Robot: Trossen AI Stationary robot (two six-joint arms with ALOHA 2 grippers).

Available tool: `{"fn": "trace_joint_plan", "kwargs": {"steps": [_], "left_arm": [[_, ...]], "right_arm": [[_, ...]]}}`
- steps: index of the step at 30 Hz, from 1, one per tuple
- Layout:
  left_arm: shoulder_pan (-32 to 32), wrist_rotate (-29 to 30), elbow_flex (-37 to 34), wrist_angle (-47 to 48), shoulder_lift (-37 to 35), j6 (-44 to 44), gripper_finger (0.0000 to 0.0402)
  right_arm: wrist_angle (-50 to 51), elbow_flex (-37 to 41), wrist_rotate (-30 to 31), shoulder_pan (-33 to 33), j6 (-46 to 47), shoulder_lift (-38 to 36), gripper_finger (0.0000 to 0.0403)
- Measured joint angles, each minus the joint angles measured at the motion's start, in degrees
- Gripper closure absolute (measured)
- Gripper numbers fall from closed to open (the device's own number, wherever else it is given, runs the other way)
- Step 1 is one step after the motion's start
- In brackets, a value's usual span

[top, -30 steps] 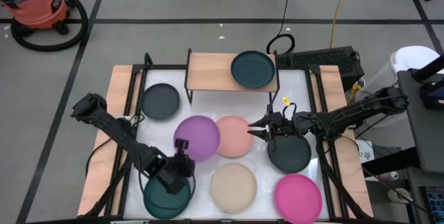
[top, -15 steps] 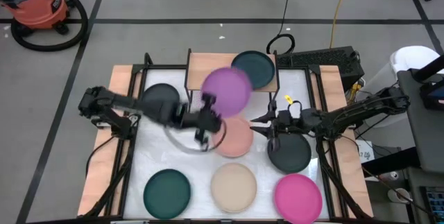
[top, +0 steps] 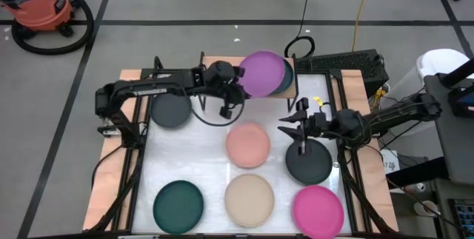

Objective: Place and stack plates onto a shelf
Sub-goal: Stack the violet plate on top of the dark blue plate on the shelf, then stack the light orange plate on top of the violet plate on the shelf

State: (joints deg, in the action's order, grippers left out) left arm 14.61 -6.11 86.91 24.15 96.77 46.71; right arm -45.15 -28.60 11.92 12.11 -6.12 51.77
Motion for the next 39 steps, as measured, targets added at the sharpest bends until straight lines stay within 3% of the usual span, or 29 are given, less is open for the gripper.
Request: {"fn": "trace_joint_plan", "kwargs": {"steps": [5,12,22,27,33,39], "left_arm": [[1.36,-0.24,1.50,-3.38,4.54,4.01,0.0391],[2.99,-0.34,8.80,2.36,10.74,4.63,0.0384],[3.15,1.15,10.28,-0.35,12.00,1.24,0.0340],[3.19,4.76,10.28,-0.45,12.02,0.06,0.0299],[3.15,5.45,10.28,-0.32,11.99,-1.92,0.0211],[1.68,14.60,10.17,3.07,7.01,-3.73,0.0161]], "right_arm": [[-0.53,0.00,0.01,0.01,-2.87,-1.93,0.0298],[0.07,0.00,0.38,-0.01,-6.31,-3.76,0.0298],[0.85,0.00,1.75,-0.05,-8.17,-3.96,0.0298],[1.25,0.00,1.75,-0.04,-8.12,-3.98,0.0298],[1.27,0.00,1.75,-0.05,-8.10,-3.98,0.0298],[3.44,0.00,1.75,-0.03,-7.55,-3.98,0.0298]]}}
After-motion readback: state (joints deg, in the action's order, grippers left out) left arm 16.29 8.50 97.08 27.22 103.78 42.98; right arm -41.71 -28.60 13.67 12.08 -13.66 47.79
